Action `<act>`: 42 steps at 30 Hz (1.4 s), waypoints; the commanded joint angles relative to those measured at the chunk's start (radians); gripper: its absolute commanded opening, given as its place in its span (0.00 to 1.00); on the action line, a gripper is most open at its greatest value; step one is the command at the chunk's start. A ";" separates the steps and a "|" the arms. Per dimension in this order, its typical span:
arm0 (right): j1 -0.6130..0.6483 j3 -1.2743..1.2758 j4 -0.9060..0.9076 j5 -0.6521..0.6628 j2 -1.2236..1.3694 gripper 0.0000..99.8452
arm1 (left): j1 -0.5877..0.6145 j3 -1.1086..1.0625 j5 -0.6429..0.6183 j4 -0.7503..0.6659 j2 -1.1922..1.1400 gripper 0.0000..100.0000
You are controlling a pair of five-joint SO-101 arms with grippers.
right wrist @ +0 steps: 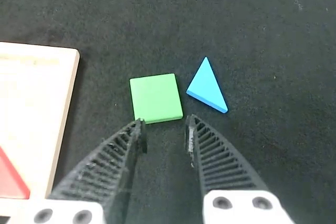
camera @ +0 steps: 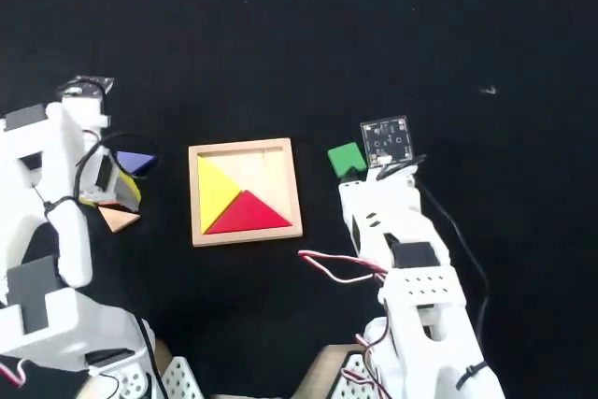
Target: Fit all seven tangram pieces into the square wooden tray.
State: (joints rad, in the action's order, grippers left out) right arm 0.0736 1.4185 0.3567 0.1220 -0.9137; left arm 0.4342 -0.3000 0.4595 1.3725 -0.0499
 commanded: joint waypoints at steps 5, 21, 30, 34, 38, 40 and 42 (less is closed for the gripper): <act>0.011 -0.005 -0.021 0.011 0.001 0.13 | 0.068 -0.022 0.095 -0.233 0.074 0.26; 0.011 -0.004 -0.021 0.011 0.001 0.13 | 0.088 -0.137 0.509 -0.423 0.074 0.32; 0.011 -0.004 -0.021 0.011 0.002 0.13 | 0.087 -0.044 0.526 -0.468 -0.097 0.32; 0.011 -0.004 -0.021 0.011 0.004 0.13 | 0.087 0.047 0.594 -0.385 -0.199 0.32; 0.012 -0.004 -0.021 0.011 0.004 0.13 | 0.088 0.125 0.646 -0.362 -0.249 0.32; 0.012 -0.004 -0.021 0.011 0.004 0.13 | 0.090 0.140 0.652 -0.359 -0.258 0.32; 0.012 -0.004 -0.021 0.011 0.004 0.13 | 0.096 0.140 0.703 -0.342 -0.270 0.32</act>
State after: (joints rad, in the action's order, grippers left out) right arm 0.0736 1.4185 0.3567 0.1220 -0.9137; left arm 0.5140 -0.2279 1.0963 1.0012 -0.3138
